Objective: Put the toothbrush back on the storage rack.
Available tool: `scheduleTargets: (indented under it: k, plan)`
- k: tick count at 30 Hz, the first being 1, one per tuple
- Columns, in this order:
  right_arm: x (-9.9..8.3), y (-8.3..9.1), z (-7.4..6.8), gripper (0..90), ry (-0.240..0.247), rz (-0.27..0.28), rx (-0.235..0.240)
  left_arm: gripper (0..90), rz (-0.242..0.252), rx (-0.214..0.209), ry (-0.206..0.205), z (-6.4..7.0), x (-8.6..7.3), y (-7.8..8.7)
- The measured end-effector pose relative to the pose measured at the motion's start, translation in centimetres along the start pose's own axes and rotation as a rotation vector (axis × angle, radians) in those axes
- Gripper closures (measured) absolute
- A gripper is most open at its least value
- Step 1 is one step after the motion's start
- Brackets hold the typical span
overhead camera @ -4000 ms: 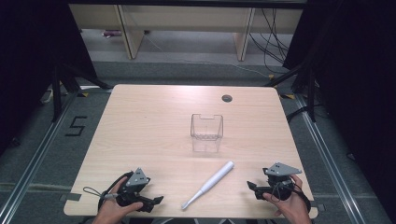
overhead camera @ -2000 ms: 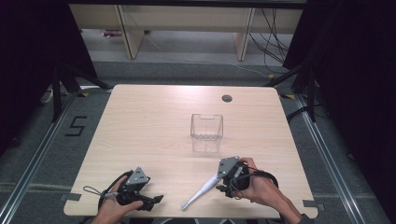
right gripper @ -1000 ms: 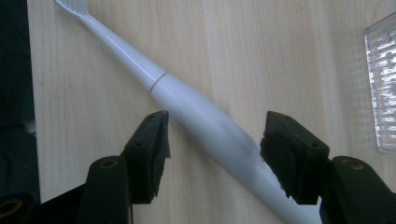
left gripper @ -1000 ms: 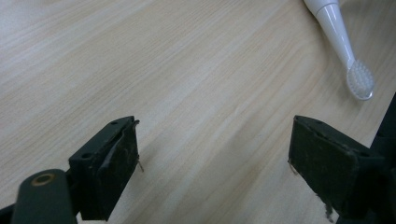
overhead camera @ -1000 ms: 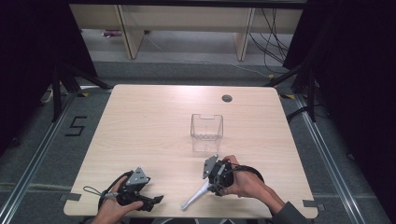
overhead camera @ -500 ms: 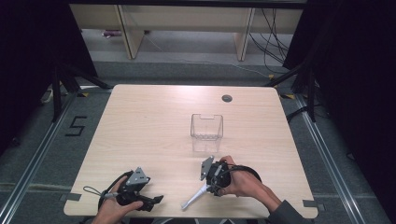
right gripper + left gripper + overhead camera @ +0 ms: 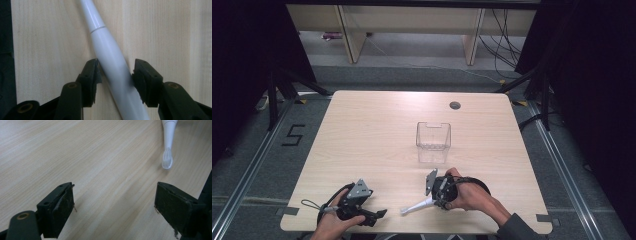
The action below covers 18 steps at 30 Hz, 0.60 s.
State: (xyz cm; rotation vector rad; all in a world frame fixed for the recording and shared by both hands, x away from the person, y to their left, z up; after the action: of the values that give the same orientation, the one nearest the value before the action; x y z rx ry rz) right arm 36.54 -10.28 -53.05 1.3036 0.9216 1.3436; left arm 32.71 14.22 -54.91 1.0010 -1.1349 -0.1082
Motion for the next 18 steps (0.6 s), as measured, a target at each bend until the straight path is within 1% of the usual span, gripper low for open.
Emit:
scheduleTargets:
  k: [1, 3, 4, 5, 6, 7, 8, 9, 10, 11, 12, 13, 14, 15, 16, 17, 18]
  plan:
    - [0.12, -0.04, 0.2, 56.9, 0.045, 0.002, 0.007, 15.2, 0.0, 0.0, -0.001, 0.0, 0.0, 0.01]
    - [0.17, -0.02, 0.13, 57.8, 0.038, -0.001, 0.01, 15.2, 0.001, 0.001, 0.002, 0.0, 0.0, -0.01]
    - [0.1, 0.07, -0.11, 59.1, 0.006, -0.023, 0.014, 15.2, 0.002, 0.0, 0.002, 0.0, 0.0, 0.0]
    - [0.1, 0.07, -0.11, 59.1, 0.006, -0.023, 0.014, 15.2, 0.002, 0.0, 0.002, 0.0, 0.0, 0.0]
    - [0.16, -0.11, 0.13, 59.7, 0.039, -0.026, 0.015, 15.2, 0.002, 0.0, 0.001, 0.0, 0.01, 0.0]
    - [0.3, -0.12, 0.09, 59.8, 0.051, -0.03, 0.026, 15.2, 0.002, 0.0, 0.001, 0.0, 0.01, 0.0]
    - [0.34, -0.17, -0.08, 59.8, 0.029, -0.033, 0.023, 15.2, 0.001, 0.0, 0.001, 0.0, 0.01, 0.0]
    - [0.28, -0.13, -0.27, 59.8, 0.008, -0.054, 0.029, 15.2, 0.001, 0.0, 0.001, 0.01, 0.01, 0.0]
    - [0.41, -0.27, -0.24, 59.8, 0.025, -0.051, 0.046, 15.2, 0.001, -0.001, 0.0, 0.01, 0.01, 0.01]
    - [0.53, -0.37, -0.5, 60.0, -0.002, -0.046, 0.051, 15.2, 0.003, -0.004, 0.002, 0.05, 0.02, 0.01]
    - [0.54, -0.36, -0.34, 60.4, 0.027, -0.064, 0.039, 15.2, 0.004, -0.002, 0.003, 0.04, 0.03, 0.01]
    - [0.69, -0.46, -0.54, 61.0, 0.01, -0.057, 0.049, 15.2, 0.004, -0.002, 0.003, 0.03, 0.03, 0.01]
    - [0.73, -0.48, -0.63, 61.6, 0.001, -0.064, 0.052, 15.2, 0.004, -0.003, 0.003, 0.04, 0.02, 0.01]
    - [0.67, -0.48, -0.39, 62.3, 0.035, -0.08, 0.049, 15.2, 0.004, -0.003, 0.003, 0.05, 0.02, 0.02]
    - [0.71, -0.5, -0.37, 62.9, 0.038, -0.08, 0.048, 15.2, 0.001, -0.006, 0.002, 0.06, 0.02, 0.04]
    - [0.7, -0.54, -0.34, 63.5, 0.043, -0.086, 0.059, 15.2, 0.002, -0.011, 0.0, 0.1, 0.03, 0.06]
    - [0.7, -0.62, -0.23, 64.2, 0.055, -0.083, 0.06, 15.1, 0.004, -0.011, 0.003, 0.11, 0.04, 0.04]
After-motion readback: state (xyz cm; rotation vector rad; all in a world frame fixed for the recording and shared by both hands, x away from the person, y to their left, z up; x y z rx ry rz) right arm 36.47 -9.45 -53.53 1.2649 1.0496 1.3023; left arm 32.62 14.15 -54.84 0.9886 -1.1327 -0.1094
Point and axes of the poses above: each handheld gripper's, and its own axes: y roughly backward along the jaws, x roughly out of its top, z roughly to its right, the point moved 6 cm from there along -y, roughly forward along the jaws, and after that the axes turned 3 degrees about -y, right-handed, at the moved point
